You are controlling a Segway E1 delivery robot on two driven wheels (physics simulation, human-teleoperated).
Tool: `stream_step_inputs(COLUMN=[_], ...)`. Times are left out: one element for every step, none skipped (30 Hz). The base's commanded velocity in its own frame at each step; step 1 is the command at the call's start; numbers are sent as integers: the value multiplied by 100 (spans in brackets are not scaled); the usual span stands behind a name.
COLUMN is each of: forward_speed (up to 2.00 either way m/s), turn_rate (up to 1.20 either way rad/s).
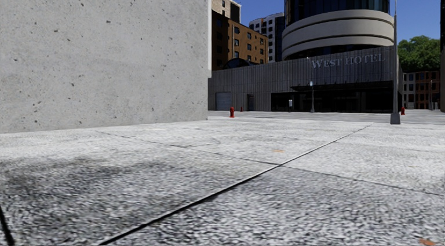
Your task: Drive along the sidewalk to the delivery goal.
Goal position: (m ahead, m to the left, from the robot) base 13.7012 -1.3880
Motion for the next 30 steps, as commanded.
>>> stream_step_inputs(forward_speed=[200,200,200,200,200,200,200,200,200,200,200,200,200,200,200,200,200,200,200,200,200,200,200,200,200,200,200,200,200,200], turn_rate=[0,0,0,0,0,0,0,0,0,0,0,0,0,0,0,0,0,0,0,0,0,0,0,0,0,0,0,0,0,0])
